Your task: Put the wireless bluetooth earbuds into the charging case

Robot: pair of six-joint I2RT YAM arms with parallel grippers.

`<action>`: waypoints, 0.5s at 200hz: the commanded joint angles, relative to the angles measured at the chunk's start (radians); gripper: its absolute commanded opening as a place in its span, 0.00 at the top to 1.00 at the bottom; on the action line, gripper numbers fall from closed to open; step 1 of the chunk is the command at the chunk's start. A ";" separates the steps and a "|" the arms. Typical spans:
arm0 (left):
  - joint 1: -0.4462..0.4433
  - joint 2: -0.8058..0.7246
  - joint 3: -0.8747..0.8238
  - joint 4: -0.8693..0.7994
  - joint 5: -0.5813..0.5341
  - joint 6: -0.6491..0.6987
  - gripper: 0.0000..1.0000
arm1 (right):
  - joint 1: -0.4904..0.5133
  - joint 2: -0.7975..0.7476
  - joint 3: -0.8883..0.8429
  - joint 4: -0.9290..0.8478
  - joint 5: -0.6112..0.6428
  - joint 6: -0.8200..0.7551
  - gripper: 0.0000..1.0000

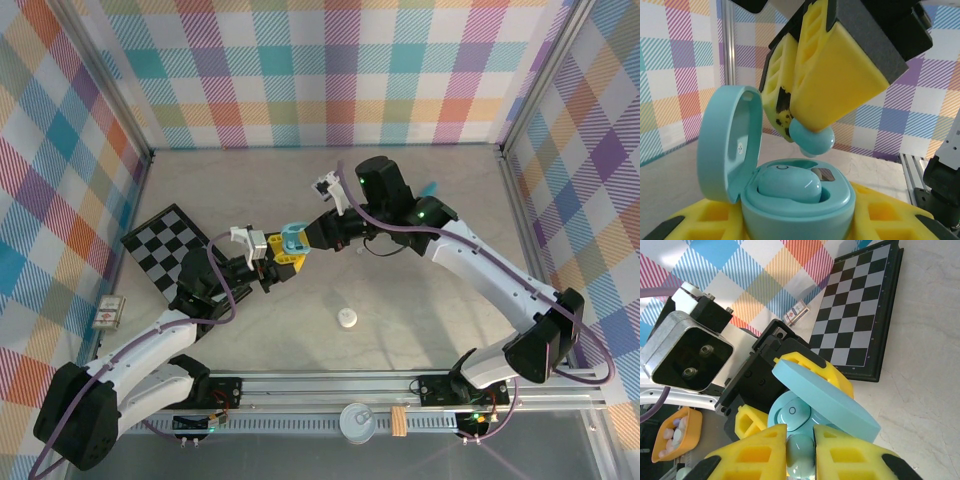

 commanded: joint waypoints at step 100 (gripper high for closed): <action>0.009 0.007 0.028 0.125 0.025 -0.042 0.80 | 0.005 0.044 -0.006 0.048 -0.010 0.032 0.79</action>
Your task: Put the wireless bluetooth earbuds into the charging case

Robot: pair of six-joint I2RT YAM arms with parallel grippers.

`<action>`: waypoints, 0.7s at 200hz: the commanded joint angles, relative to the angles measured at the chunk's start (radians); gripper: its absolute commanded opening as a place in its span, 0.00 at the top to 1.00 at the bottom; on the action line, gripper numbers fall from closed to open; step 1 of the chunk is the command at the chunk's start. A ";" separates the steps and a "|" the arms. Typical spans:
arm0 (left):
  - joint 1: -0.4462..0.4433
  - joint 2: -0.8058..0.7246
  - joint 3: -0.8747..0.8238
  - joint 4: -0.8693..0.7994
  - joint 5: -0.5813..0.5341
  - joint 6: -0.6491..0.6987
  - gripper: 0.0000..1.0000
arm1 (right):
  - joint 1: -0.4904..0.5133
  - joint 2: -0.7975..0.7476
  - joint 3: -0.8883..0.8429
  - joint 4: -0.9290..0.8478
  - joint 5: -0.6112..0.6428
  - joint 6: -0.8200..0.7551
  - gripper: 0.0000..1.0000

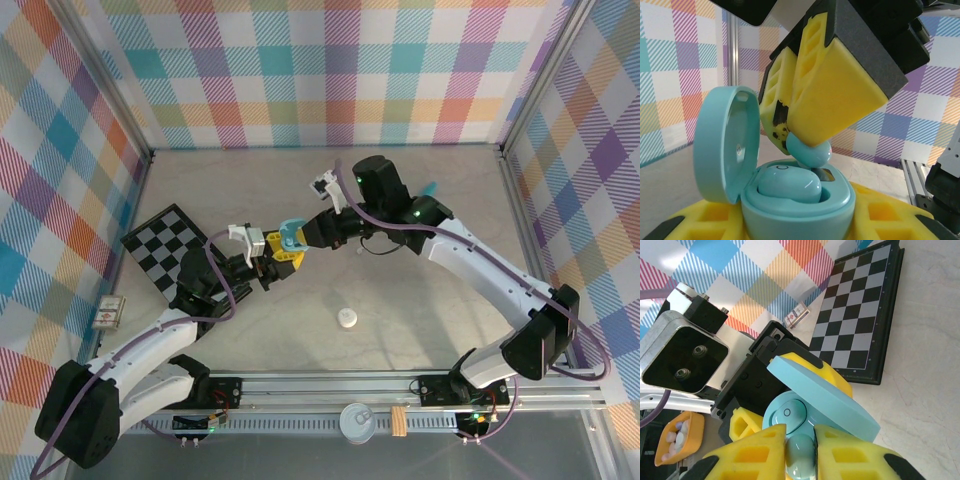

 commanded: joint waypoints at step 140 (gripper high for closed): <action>0.003 -0.016 0.021 0.101 0.033 -0.022 0.80 | 0.004 0.003 0.010 -0.022 0.114 0.013 0.69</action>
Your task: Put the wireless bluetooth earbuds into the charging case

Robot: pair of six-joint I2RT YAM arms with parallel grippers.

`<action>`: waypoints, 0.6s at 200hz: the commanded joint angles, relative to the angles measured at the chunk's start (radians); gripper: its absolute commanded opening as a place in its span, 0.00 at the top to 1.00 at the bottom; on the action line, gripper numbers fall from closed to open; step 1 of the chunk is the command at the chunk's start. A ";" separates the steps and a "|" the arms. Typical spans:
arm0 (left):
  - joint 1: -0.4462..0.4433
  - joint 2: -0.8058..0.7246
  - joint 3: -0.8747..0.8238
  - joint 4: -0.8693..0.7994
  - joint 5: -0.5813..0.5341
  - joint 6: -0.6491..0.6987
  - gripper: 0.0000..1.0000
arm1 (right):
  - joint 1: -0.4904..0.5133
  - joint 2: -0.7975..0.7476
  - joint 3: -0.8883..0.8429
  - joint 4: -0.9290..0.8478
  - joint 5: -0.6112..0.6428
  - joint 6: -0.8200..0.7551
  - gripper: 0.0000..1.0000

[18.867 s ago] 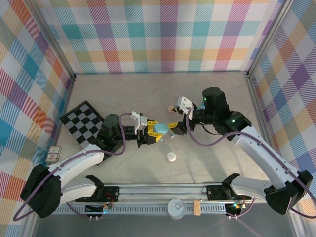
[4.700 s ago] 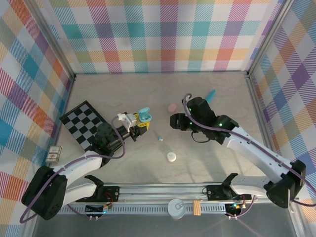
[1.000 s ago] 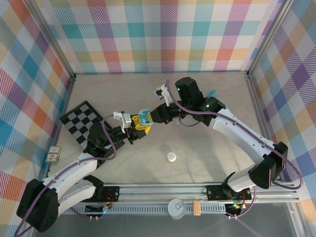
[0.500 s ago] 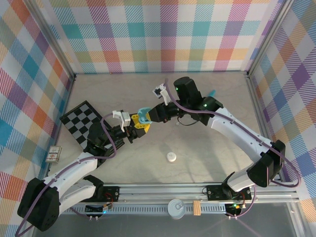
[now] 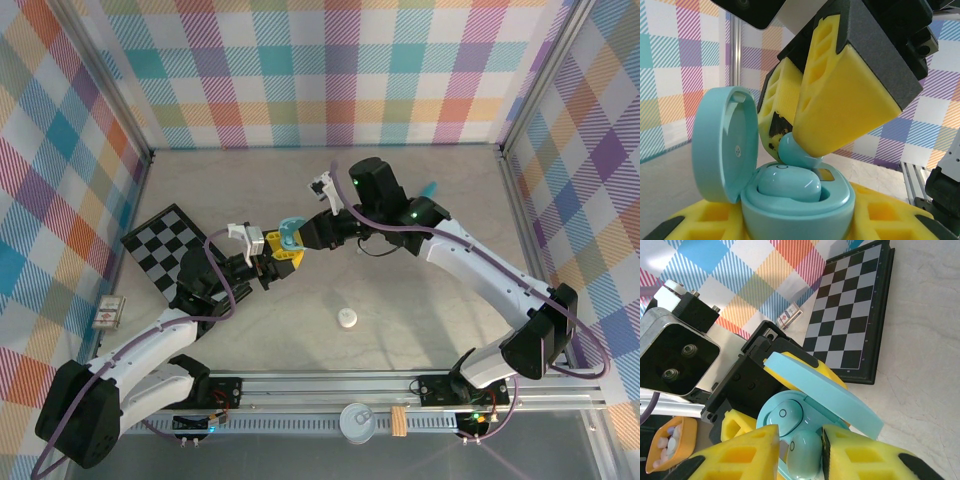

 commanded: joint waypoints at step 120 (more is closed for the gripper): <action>0.002 -0.016 0.023 0.100 0.050 -0.001 0.80 | -0.004 -0.029 -0.015 0.024 0.097 0.032 0.65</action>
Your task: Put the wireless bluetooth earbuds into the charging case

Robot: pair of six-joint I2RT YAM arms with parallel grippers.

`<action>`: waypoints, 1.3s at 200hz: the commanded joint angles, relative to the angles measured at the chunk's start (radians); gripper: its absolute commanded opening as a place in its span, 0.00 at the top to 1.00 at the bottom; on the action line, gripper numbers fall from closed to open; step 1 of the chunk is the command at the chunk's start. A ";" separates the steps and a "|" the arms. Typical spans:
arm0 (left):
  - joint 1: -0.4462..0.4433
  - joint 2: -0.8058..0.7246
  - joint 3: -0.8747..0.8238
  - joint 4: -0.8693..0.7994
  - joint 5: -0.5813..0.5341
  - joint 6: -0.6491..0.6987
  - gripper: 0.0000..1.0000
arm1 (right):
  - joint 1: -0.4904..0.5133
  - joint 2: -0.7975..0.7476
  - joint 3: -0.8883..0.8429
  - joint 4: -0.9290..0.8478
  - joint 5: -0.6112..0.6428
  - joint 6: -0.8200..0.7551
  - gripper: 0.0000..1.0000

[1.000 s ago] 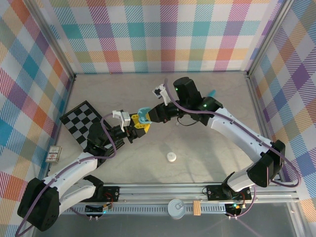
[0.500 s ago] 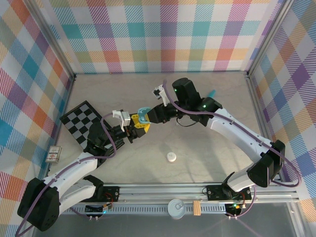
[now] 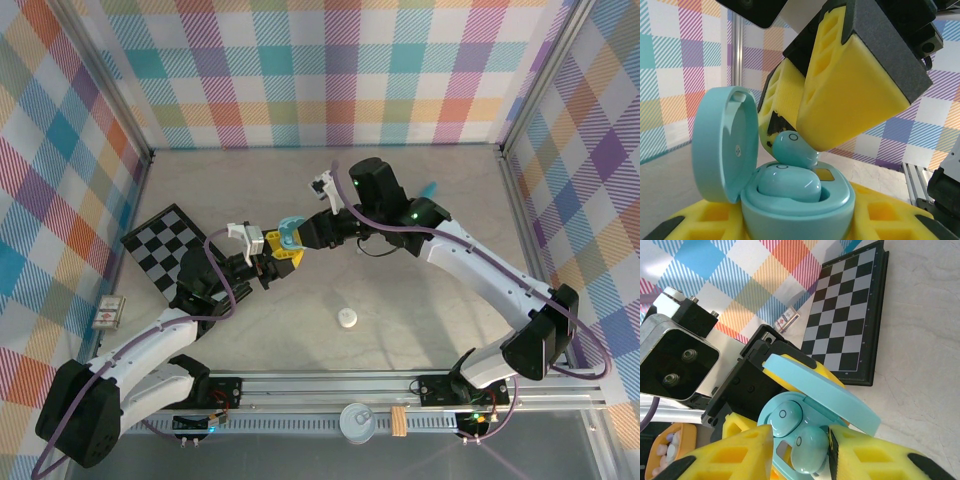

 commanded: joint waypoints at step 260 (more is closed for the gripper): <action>0.000 -0.038 0.041 -0.043 0.052 0.168 0.80 | -0.023 -0.008 0.097 -0.056 0.210 0.064 0.09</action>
